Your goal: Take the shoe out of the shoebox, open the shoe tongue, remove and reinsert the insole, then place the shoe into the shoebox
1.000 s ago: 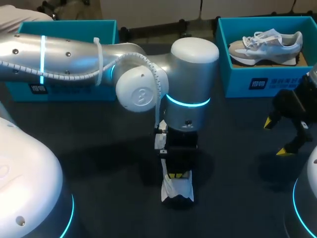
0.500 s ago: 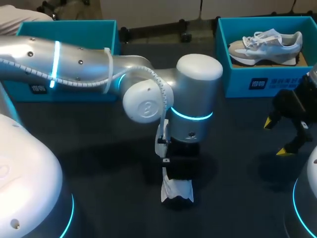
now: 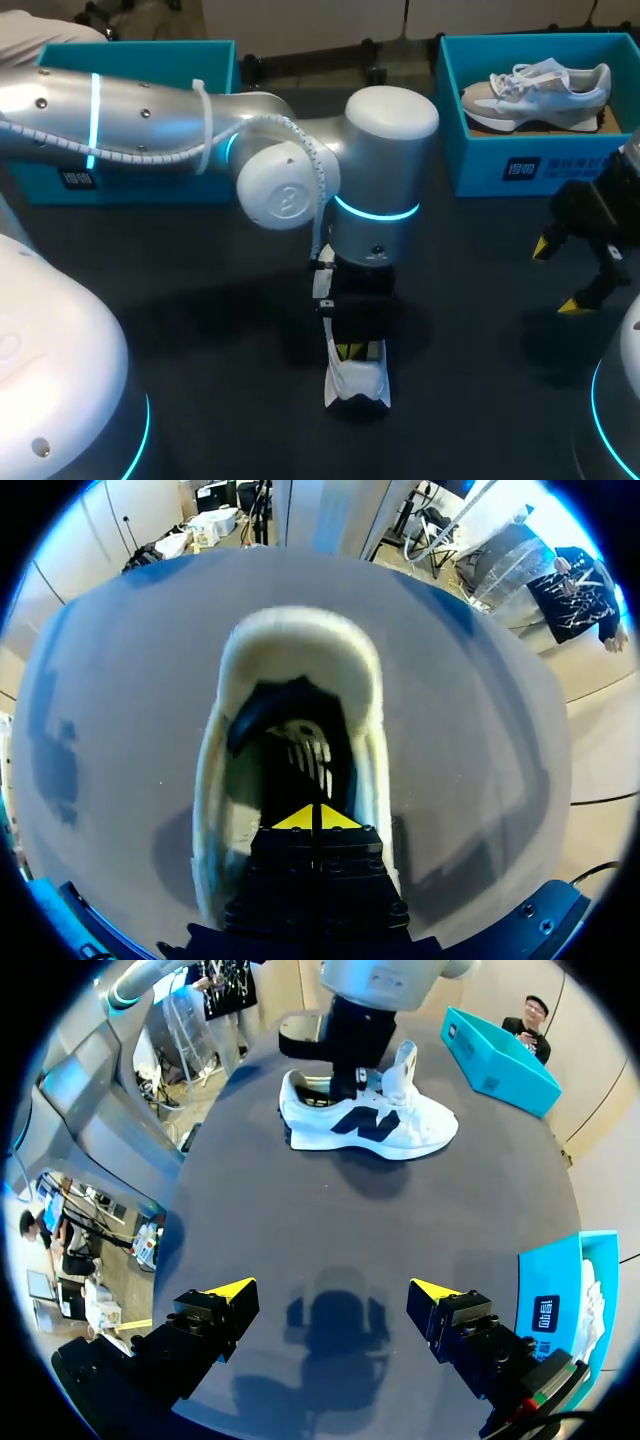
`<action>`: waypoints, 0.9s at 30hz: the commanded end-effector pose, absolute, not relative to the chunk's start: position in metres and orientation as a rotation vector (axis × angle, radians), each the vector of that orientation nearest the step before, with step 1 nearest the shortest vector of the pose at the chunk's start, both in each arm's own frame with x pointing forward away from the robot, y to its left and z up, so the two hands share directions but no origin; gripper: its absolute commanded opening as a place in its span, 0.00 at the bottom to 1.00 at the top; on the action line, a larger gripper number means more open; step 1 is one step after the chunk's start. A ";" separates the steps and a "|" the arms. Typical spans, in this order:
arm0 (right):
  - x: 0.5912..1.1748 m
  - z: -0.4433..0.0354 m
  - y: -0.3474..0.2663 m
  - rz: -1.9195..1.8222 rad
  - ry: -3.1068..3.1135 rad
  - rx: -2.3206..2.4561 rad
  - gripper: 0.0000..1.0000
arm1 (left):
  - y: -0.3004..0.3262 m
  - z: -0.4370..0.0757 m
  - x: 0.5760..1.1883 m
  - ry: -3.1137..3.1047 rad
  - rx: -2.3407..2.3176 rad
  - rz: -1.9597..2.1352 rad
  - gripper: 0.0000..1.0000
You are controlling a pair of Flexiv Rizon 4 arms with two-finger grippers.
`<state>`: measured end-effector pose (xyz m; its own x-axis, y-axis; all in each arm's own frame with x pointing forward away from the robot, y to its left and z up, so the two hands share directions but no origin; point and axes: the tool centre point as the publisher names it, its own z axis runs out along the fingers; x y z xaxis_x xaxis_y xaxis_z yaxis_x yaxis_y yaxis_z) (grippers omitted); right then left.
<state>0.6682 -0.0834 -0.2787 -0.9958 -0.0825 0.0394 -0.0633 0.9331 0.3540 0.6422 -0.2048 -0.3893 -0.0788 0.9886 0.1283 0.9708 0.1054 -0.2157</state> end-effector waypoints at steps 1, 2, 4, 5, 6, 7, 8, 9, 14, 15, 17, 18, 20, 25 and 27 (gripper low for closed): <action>0.668 -0.280 -0.083 -0.549 -3.037 0.114 1.00 | -0.198 -0.370 0.631 -2.148 -1.981 0.139 0.00; 0.668 -0.280 -0.083 -0.549 -3.037 0.114 1.00 | -0.200 -0.369 0.627 -2.136 -1.992 0.144 0.00; 0.668 -0.280 -0.083 -0.549 -3.037 0.114 1.00 | -0.203 -0.369 0.623 -2.127 -1.997 0.147 0.00; 0.668 -0.280 -0.083 -0.549 -3.037 0.114 1.00 | -0.207 -0.373 0.620 -2.109 -2.000 0.151 0.00; 0.668 -0.280 -0.083 -0.549 -3.037 0.114 1.00 | -0.209 -0.378 0.617 -2.104 -1.999 0.151 0.00; 0.668 -0.280 -0.083 -0.549 -3.037 0.114 1.00 | -0.211 -0.381 0.616 -2.099 -1.999 0.152 0.00; 0.668 -0.280 -0.083 -0.549 -3.037 0.114 1.00 | -0.211 -0.383 0.615 -2.096 -1.998 0.151 0.00; 0.668 -0.280 -0.083 -0.549 -3.037 0.114 1.00 | -0.215 -0.390 0.613 -2.086 -1.990 0.154 0.00; 0.668 -0.280 -0.083 -0.549 -3.037 0.114 1.00 | -0.223 -0.414 0.617 -2.074 -1.973 0.133 0.00; 0.668 -0.280 -0.083 -0.549 -3.037 0.114 1.00 | -0.223 -0.416 0.619 -2.082 -1.976 0.116 0.00; 0.668 -0.280 -0.083 -0.549 -3.037 0.114 1.00 | -0.222 -0.418 0.623 -2.087 -1.977 0.110 0.00; 0.668 -0.280 -0.083 -0.549 -3.037 0.114 1.00 | -0.219 -0.420 0.627 -2.101 -1.971 0.097 0.00; 0.668 -0.280 -0.083 -0.549 -3.037 0.114 1.00 | -0.215 -0.421 0.634 -2.107 -1.960 0.094 0.00; 0.668 -0.280 -0.083 -0.549 -3.037 0.114 1.00 | -0.200 -0.414 0.646 -2.144 -1.940 0.075 0.00; 0.668 -0.280 -0.083 -0.549 -3.037 0.114 1.00 | -0.196 -0.409 0.652 -2.154 -1.932 0.074 0.00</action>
<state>0.6681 -0.0835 -0.2787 -0.9958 -0.0823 0.0392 -0.0632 0.9331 0.3541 0.6432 -0.2091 -0.4080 -0.0884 0.9827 0.1630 0.9726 0.1205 -0.1989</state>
